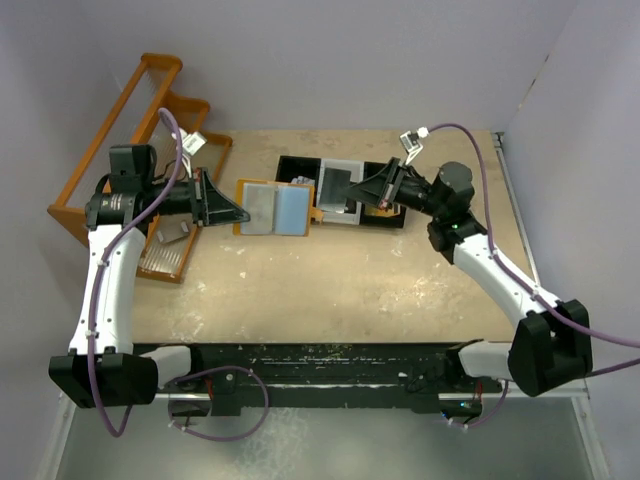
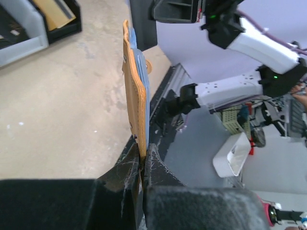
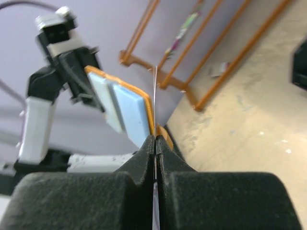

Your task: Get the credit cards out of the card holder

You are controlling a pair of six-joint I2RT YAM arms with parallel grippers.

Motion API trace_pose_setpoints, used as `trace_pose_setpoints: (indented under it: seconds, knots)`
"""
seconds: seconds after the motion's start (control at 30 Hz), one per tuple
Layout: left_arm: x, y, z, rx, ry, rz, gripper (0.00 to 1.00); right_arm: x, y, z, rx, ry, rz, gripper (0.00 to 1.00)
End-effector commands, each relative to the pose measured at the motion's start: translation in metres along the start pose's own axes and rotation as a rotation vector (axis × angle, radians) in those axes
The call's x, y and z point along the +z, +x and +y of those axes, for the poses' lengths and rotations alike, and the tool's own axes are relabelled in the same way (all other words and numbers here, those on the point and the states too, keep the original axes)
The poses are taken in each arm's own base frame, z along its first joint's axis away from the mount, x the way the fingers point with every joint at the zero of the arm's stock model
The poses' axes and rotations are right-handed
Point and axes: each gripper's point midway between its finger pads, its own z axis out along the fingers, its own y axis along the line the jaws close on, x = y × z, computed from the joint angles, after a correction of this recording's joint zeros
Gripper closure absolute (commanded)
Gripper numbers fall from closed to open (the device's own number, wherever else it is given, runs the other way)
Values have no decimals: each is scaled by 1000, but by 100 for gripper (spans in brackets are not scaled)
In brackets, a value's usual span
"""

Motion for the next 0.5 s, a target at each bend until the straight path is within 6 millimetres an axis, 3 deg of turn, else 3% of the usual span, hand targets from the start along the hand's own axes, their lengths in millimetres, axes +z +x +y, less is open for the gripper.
trace_pose_setpoints:
  seconds: [0.0, 0.1, 0.27, 0.43, 0.47]
  knots:
    - [-4, -9, 10, 112, -108, -14, 99, -9, -19, -66, -84, 395, -43, 100]
    - [-5, -9, 8, 137, -111, -12, 99, -10, -29, -121, -75, 601, -52, 100]
    - [-8, -3, 11, 157, -140, 9, 99, -9, -56, -194, -155, 858, -70, 100]
    - [-8, -2, 10, 162, -139, 13, 99, 7, -60, -247, -144, 949, -9, 100]
    - [-8, -2, 10, 158, -133, 15, 99, 10, -62, -250, -147, 952, -10, 100]
